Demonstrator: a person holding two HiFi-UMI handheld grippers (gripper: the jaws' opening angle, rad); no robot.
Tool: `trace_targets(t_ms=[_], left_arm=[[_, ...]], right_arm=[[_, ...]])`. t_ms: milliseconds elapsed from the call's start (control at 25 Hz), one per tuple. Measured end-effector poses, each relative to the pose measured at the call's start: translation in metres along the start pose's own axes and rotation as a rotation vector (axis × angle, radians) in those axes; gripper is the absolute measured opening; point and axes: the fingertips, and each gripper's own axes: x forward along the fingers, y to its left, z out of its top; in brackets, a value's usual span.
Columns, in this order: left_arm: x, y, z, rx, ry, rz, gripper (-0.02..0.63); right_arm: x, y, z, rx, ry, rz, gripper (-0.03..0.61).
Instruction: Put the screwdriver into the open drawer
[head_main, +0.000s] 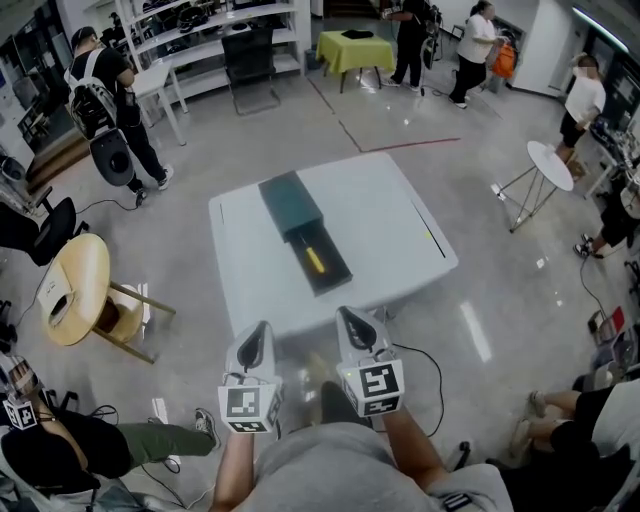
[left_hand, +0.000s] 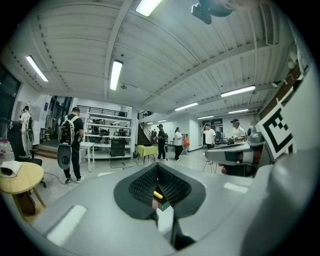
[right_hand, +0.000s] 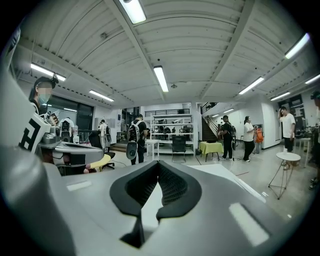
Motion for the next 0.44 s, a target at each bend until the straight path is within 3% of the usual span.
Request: trace_targets(t_ms=[440], left_arm=[[0.0006, -0.0013, 0.0023, 0.008, -0.006, 0.0, 0.012]], right_arm=[[0.0007, 0.0025, -0.0026, 0.009, 0.01, 0.017, 0.003]])
